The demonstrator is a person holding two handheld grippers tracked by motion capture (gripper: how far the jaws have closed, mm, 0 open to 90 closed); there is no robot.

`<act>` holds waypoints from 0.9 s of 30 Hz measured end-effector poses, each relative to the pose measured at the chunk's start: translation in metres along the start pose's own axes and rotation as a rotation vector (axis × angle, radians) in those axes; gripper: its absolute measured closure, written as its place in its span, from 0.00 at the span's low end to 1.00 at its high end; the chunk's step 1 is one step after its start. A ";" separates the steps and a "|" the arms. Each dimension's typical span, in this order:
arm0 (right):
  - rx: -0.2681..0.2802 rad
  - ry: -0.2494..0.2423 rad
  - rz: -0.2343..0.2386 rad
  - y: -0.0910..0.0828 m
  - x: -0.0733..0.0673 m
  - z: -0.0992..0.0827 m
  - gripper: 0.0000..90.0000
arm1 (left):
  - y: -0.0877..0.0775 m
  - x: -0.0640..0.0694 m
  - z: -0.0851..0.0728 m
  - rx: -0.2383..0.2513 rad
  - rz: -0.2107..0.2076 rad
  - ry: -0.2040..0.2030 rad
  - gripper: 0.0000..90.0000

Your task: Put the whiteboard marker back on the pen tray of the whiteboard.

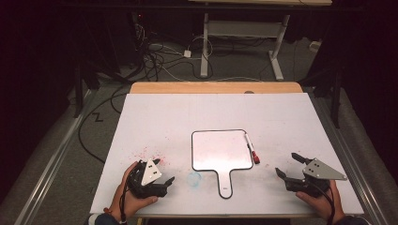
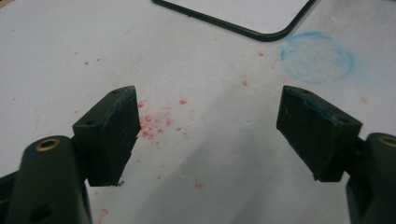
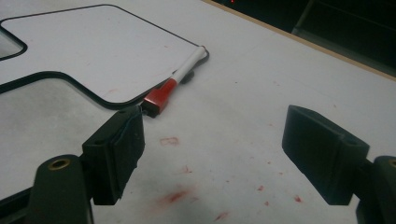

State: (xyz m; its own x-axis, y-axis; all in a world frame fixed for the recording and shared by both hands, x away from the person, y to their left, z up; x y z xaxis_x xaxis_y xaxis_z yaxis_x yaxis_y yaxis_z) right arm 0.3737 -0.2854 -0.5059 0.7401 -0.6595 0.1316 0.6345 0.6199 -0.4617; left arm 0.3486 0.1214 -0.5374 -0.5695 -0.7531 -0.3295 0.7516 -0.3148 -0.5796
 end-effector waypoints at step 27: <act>0.020 -0.038 0.003 -0.003 -0.008 0.011 0.24 | -0.001 0.004 -0.001 -0.008 -0.004 0.025 0.23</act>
State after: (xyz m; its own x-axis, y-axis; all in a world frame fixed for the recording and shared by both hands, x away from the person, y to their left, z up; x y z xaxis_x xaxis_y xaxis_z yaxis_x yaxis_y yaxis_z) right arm 0.3688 -0.2774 -0.4957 0.7501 -0.6408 0.1637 0.6359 0.6306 -0.4450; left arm 0.3452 0.1196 -0.5394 -0.5804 -0.7373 -0.3458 0.7469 -0.3127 -0.5868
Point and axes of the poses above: each handheld gripper's, and its own axes: y roughly forward along the jaws, z roughly out of its top, x roughly to its right, the point moved 10 cm from there along y, roughly forward along the jaws, and after that the axes turned 12 degrees about z, right-handed, at the moved point
